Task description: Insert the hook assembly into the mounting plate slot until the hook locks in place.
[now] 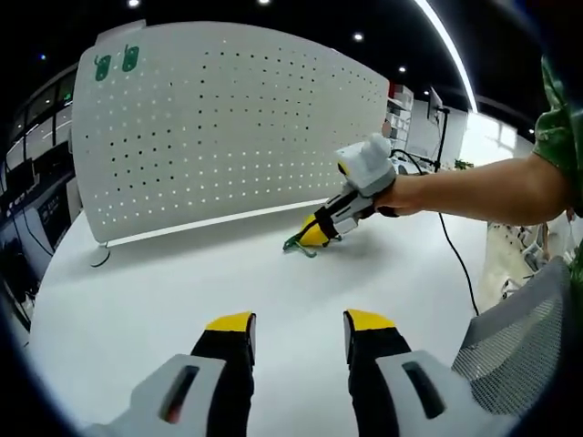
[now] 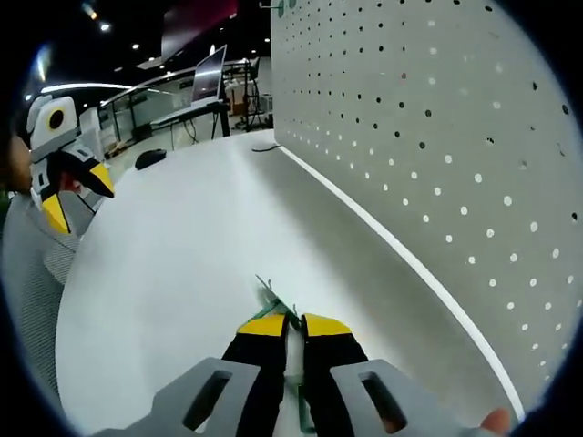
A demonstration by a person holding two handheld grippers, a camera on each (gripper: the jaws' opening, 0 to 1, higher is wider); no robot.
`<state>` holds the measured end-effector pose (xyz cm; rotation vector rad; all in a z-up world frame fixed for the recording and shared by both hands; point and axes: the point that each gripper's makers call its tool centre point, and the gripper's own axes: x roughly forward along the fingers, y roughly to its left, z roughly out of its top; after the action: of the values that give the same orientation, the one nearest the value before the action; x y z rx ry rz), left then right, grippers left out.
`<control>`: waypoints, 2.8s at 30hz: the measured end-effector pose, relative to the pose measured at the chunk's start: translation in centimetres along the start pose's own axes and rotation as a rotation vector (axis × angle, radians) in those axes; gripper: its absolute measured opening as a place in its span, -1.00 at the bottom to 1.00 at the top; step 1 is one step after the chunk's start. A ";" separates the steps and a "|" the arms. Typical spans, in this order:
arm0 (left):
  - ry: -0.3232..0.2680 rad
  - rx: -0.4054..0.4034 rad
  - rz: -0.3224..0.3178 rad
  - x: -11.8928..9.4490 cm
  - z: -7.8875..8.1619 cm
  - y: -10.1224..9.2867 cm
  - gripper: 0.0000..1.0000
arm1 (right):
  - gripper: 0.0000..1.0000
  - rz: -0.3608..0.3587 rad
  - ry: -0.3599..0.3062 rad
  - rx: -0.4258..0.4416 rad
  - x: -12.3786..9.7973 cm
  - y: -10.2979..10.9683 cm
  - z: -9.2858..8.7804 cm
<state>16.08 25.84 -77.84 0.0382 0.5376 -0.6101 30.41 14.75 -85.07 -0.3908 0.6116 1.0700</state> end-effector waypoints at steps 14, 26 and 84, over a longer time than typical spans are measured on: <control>0.002 0.002 -0.006 0.1 0.0 -0.2 -0.22 | -0.96 0.014 -0.008 -0.032 0.1 0.8 0.0; -0.003 0.004 -0.008 0.1 0.1 -0.2 -0.22 | -0.98 0.014 0.007 -0.046 -0.3 1.2 0.6; -0.144 0.027 -0.031 -1.5 3.9 -1.2 -0.26 | -1.00 -0.051 -0.090 -0.003 -5.5 5.1 8.7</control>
<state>16.22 24.95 -73.55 0.0107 0.3908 -0.6453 26.33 18.16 -74.89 -0.3574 0.5171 1.0341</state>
